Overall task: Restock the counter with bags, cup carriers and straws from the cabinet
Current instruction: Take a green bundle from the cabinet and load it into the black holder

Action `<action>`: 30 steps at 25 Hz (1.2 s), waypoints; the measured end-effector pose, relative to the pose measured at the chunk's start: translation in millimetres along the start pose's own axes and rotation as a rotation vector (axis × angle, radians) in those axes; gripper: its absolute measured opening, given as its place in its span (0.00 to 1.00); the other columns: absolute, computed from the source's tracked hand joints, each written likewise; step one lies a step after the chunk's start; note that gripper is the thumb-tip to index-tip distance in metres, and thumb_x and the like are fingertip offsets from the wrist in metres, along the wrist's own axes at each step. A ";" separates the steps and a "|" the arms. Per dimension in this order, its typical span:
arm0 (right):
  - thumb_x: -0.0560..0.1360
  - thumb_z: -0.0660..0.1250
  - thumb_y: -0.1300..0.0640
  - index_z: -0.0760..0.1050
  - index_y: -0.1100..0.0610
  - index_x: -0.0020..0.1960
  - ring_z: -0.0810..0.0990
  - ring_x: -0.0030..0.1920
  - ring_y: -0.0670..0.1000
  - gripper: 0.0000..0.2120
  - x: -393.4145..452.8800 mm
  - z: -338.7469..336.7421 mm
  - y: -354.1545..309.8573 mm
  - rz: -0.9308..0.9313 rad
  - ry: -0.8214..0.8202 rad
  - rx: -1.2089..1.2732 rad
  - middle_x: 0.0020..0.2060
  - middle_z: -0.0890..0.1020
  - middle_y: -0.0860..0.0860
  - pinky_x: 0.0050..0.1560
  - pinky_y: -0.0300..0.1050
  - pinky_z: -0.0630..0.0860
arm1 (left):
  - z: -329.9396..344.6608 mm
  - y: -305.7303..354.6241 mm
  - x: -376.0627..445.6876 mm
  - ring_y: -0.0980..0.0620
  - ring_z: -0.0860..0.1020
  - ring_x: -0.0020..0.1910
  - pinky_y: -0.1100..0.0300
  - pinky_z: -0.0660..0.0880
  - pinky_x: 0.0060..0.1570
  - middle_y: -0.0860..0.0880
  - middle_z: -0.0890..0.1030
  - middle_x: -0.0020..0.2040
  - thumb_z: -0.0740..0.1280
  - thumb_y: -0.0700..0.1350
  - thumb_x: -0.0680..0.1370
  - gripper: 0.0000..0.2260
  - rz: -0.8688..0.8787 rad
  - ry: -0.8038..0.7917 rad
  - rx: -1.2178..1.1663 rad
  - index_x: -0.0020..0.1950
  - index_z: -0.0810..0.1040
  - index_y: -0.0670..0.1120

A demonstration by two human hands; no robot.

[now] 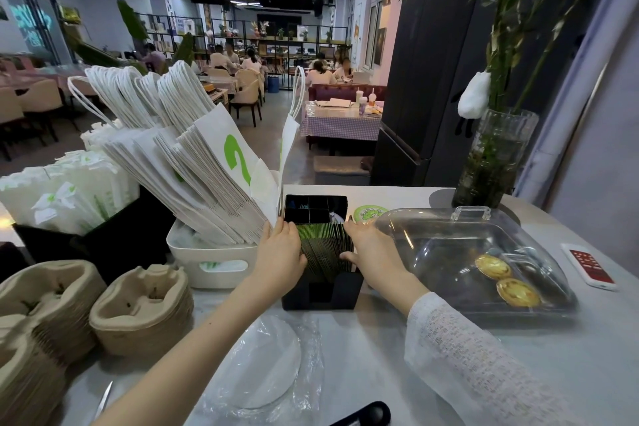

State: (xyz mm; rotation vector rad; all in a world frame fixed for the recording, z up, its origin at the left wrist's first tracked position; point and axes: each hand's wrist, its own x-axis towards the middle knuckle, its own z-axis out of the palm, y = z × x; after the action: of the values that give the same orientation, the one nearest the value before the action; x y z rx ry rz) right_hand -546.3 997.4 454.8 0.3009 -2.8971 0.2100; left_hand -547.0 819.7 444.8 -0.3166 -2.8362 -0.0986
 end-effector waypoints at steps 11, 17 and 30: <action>0.70 0.75 0.56 0.68 0.54 0.71 0.71 0.66 0.54 0.32 10.6 -7.3 -0.2 0.012 -0.047 0.250 0.65 0.75 0.53 0.66 0.48 0.68 | -8.0 -27.0 16.6 0.42 0.75 0.59 0.52 0.76 0.51 0.44 0.78 0.55 0.66 0.39 0.73 0.11 0.071 -0.108 -0.114 0.54 0.78 0.44; 0.68 0.76 0.60 0.61 0.53 0.76 0.66 0.73 0.56 0.41 23.2 -4.3 -7.2 -0.074 -0.211 0.114 0.77 0.60 0.52 0.70 0.50 0.65 | -19.7 -12.7 33.3 0.44 0.76 0.57 0.55 0.71 0.52 0.46 0.80 0.55 0.65 0.34 0.72 0.16 0.142 -0.176 0.106 0.58 0.76 0.46; 0.66 0.77 0.64 0.59 0.54 0.73 0.73 0.64 0.60 0.42 30.0 15.5 -14.6 -0.018 -0.198 0.245 0.73 0.62 0.53 0.58 0.52 0.73 | -3.4 -10.7 28.7 0.46 0.66 0.66 0.56 0.65 0.60 0.48 0.68 0.66 0.70 0.37 0.69 0.31 0.110 -0.120 0.180 0.70 0.64 0.47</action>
State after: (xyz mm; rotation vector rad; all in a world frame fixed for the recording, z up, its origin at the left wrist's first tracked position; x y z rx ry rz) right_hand -574.8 975.2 448.5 0.4099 -3.0630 0.5648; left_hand -575.3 814.9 455.9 -0.4515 -2.9106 0.2038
